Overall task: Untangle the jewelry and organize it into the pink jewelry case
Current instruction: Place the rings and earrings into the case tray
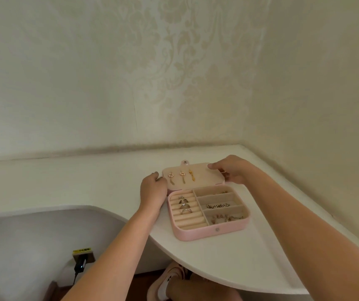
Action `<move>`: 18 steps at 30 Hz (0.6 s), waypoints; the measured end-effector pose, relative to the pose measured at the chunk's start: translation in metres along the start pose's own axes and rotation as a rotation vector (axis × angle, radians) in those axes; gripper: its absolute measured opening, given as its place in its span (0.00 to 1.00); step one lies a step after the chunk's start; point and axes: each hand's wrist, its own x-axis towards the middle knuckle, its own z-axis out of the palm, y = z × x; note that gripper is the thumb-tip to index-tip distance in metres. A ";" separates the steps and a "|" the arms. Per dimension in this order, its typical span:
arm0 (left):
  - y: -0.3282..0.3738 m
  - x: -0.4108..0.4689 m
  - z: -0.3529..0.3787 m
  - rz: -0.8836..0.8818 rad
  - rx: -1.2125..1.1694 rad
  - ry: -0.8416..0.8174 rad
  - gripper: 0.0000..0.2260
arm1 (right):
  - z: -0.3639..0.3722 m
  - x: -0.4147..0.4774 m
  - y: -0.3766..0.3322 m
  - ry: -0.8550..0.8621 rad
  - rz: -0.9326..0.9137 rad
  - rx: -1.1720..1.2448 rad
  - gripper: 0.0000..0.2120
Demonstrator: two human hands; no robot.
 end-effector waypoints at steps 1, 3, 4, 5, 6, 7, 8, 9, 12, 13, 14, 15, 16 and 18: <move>0.001 0.003 -0.001 -0.037 -0.024 -0.022 0.12 | 0.001 0.002 -0.001 -0.010 0.021 0.037 0.08; 0.004 0.007 -0.005 -0.125 -0.132 -0.044 0.11 | -0.001 0.005 -0.001 -0.038 0.054 0.102 0.08; 0.005 0.010 -0.005 -0.175 -0.225 -0.060 0.08 | -0.003 0.006 0.000 -0.054 0.057 0.128 0.10; 0.009 0.011 -0.005 -0.214 -0.310 -0.091 0.07 | -0.006 0.007 0.001 -0.074 0.042 0.158 0.11; 0.013 0.011 -0.004 -0.242 -0.373 -0.128 0.07 | -0.009 0.006 0.001 -0.100 0.004 0.177 0.11; 0.019 0.012 -0.003 -0.245 -0.397 -0.168 0.07 | -0.012 0.005 0.000 -0.119 -0.054 0.174 0.09; 0.024 0.015 -0.001 -0.229 -0.397 -0.197 0.06 | -0.015 0.004 -0.001 -0.128 -0.113 0.151 0.08; 0.028 0.018 0.000 -0.198 -0.366 -0.231 0.06 | -0.018 0.002 -0.004 -0.127 -0.165 0.120 0.09; 0.041 0.030 -0.001 -0.103 -0.227 -0.302 0.04 | -0.027 -0.003 -0.015 -0.083 -0.280 0.031 0.14; 0.044 0.033 -0.002 -0.085 -0.192 -0.323 0.04 | -0.029 -0.004 -0.019 -0.053 -0.309 -0.006 0.17; 0.047 0.035 -0.003 -0.071 -0.160 -0.344 0.04 | -0.031 -0.005 -0.023 -0.022 -0.337 -0.045 0.19; 0.048 0.037 -0.004 -0.065 -0.138 -0.371 0.05 | -0.032 -0.006 -0.027 0.003 -0.361 -0.085 0.21; 0.049 0.038 -0.005 -0.060 -0.124 -0.397 0.07 | -0.031 -0.008 -0.031 0.022 -0.383 -0.130 0.21; 0.048 0.036 -0.007 -0.015 -0.075 -0.466 0.12 | -0.028 -0.012 -0.038 0.056 -0.428 -0.242 0.21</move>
